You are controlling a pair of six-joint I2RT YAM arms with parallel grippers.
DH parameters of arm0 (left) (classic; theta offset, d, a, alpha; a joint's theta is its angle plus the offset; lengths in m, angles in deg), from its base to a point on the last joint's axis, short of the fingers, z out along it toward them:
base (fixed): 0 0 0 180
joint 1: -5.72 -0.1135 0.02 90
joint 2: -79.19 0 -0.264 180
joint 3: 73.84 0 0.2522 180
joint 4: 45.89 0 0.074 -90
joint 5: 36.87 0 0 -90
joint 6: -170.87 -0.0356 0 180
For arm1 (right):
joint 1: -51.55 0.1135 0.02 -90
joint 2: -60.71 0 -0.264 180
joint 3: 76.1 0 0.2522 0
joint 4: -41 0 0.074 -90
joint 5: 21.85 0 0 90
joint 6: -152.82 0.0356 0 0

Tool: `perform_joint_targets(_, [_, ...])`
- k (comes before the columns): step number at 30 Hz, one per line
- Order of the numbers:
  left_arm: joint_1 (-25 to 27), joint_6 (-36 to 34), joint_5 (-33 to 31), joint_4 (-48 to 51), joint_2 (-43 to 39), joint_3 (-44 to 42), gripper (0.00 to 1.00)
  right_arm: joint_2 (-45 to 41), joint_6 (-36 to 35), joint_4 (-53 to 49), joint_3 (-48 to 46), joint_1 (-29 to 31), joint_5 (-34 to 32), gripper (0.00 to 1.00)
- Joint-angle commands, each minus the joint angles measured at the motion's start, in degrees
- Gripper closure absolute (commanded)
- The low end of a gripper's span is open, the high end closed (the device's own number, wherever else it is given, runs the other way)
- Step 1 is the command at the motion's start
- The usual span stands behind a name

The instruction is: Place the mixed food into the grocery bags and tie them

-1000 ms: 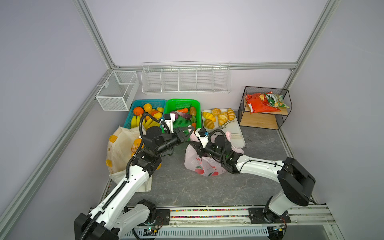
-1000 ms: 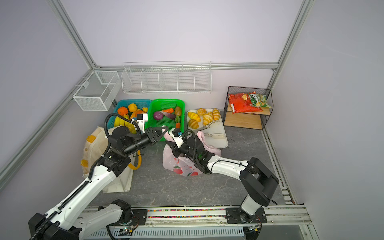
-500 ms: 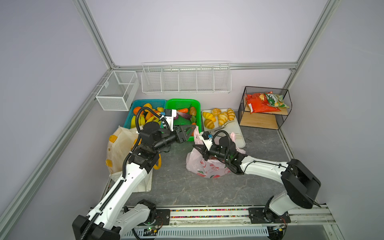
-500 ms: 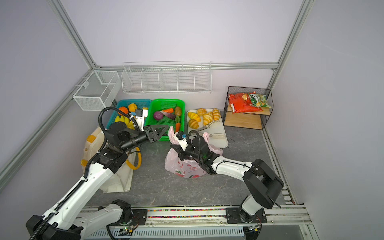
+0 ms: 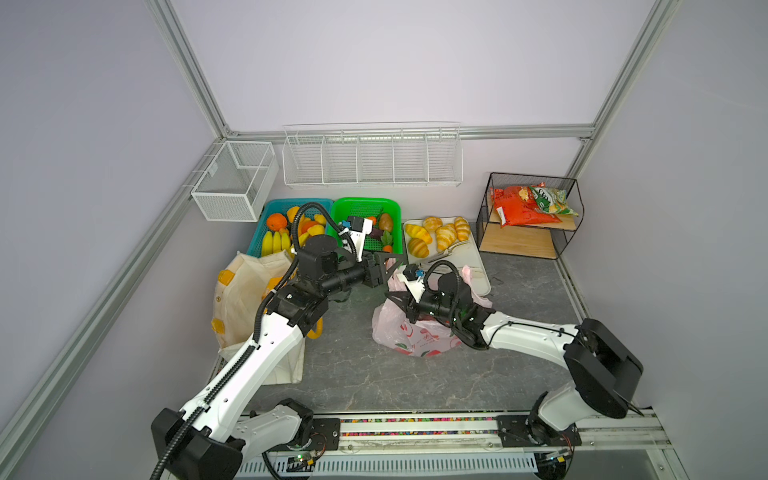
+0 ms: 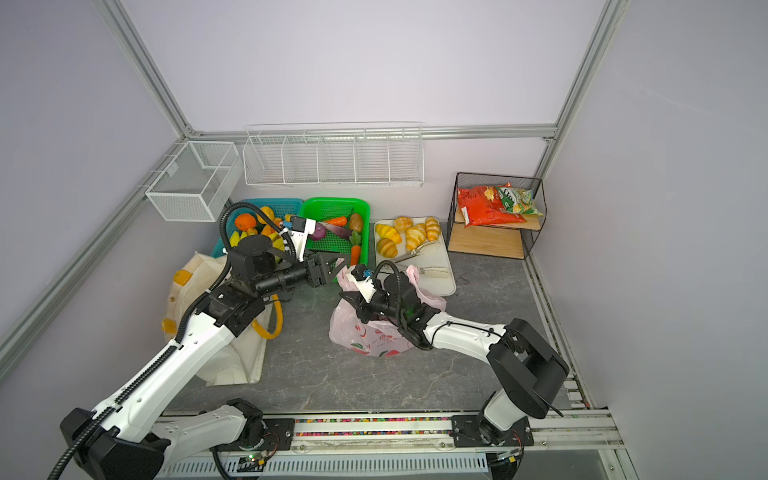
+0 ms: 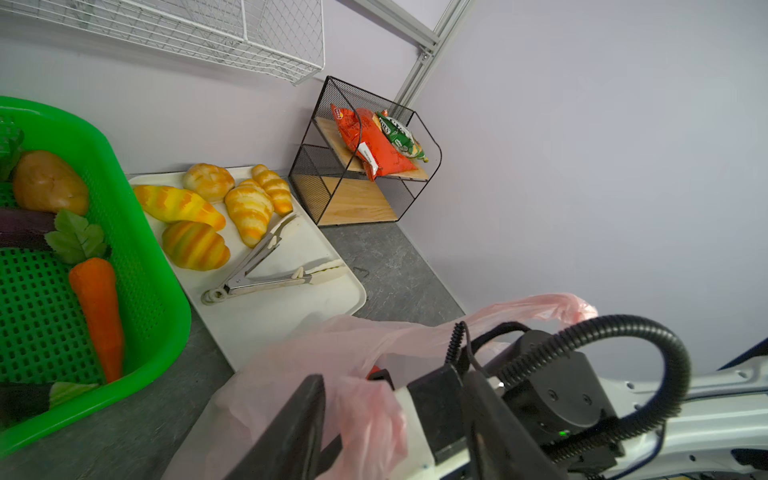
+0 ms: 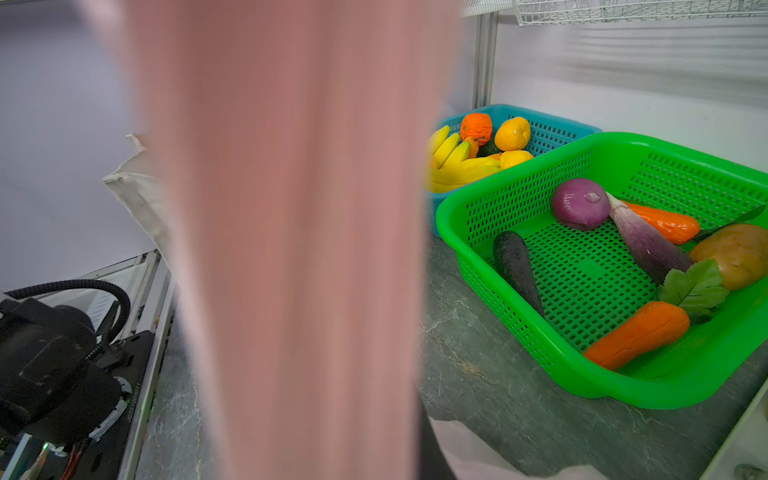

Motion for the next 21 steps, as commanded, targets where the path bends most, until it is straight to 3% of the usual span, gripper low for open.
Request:
perform_joint_targets(1, [0.20,-0.66,-2.00,0.39,1.27,1.69,0.59,-1.95,-1.01,-0.47,0.34,-0.15,1.18,0.88])
perform_joint_targets(4, [0.15,0.56,-1.49,-1.47,2.19,1.50,0.75,-2.52,-1.10,-0.91,0.00,-0.15,1.30,0.88])
perform_joint_targets(7, [0.23,1.26,-0.77,-1.82,2.44,1.26,0.98,-3.56,-1.19,-1.93,-0.02,-0.09,0.75,0.88])
perform_joint_targets(8, [0.17,1.75,-0.97,-1.90,2.13,0.91,1.00,-4.22,-1.32,-3.02,-0.02,-0.09,0.32,0.87])
perform_joint_targets(10, [0.15,2.97,-1.35,-2.50,1.20,-0.09,1.00,-6.36,-1.00,-6.89,0.54,-0.13,-2.19,0.75])
perform_joint_targets(12, [0.15,4.31,-1.79,-2.87,-0.06,-1.01,1.00,-9.03,0.04,-17.83,4.33,0.08,-7.88,0.53])
perform_joint_targets(14, [0.19,5.50,-2.27,-3.32,-1.07,-2.02,1.00,-10.88,-0.56,-25.27,6.70,1.57,-13.10,0.41])
perform_joint_targets(18, [0.15,8.48,-3.02,-5.44,-1.90,-4.36,1.00,-13.39,-2.19,-28.39,7.63,7.74,-23.07,0.17])
perform_joint_targets(21, [0.15,10.20,-2.90,-5.68,-1.86,-4.74,1.00,-13.99,-0.46,-26.34,7.06,11.22,-31.27,0.10])
